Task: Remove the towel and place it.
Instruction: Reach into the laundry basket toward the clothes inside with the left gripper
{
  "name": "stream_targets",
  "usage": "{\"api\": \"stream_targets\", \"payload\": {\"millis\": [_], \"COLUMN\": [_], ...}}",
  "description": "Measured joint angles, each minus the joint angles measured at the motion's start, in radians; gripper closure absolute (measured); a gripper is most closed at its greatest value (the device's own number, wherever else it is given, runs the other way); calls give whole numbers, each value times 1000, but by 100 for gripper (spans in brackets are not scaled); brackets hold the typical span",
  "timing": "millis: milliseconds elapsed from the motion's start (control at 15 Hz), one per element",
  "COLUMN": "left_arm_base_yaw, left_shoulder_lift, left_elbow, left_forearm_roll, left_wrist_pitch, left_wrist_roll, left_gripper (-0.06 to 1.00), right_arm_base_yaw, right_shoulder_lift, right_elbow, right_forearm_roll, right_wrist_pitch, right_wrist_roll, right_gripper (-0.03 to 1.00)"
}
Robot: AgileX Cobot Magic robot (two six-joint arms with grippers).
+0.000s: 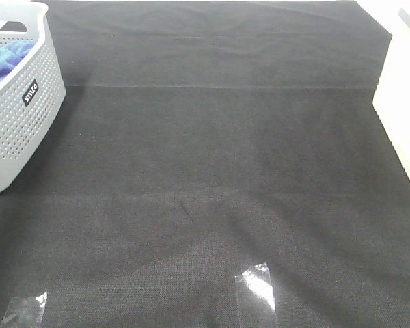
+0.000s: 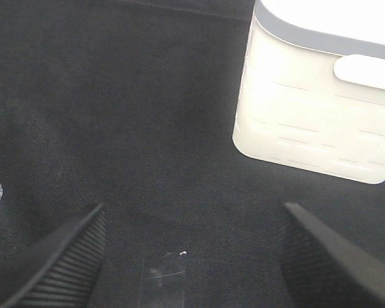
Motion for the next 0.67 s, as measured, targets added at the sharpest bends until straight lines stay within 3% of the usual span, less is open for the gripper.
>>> {"api": "stream_targets", "payload": {"millis": [333,667], "left_arm_base_yaw": [34,39], "left_shoulder_lift": [253,475], "left_elbow": [-10,-210], "left_forearm_roll": [-11,-38], "left_wrist_pitch": [-49,-92], "left_wrist_roll": [58,65], "left_gripper": [-5,-5], "right_arm_base_yaw": [0,0], "right_shoulder_lift": [0,0], "right_elbow": [0,0], "right_forearm_roll": [0,0], "right_wrist_pitch": [0,0], "right_wrist_roll": [0,0], "right_gripper": [27,27]}}
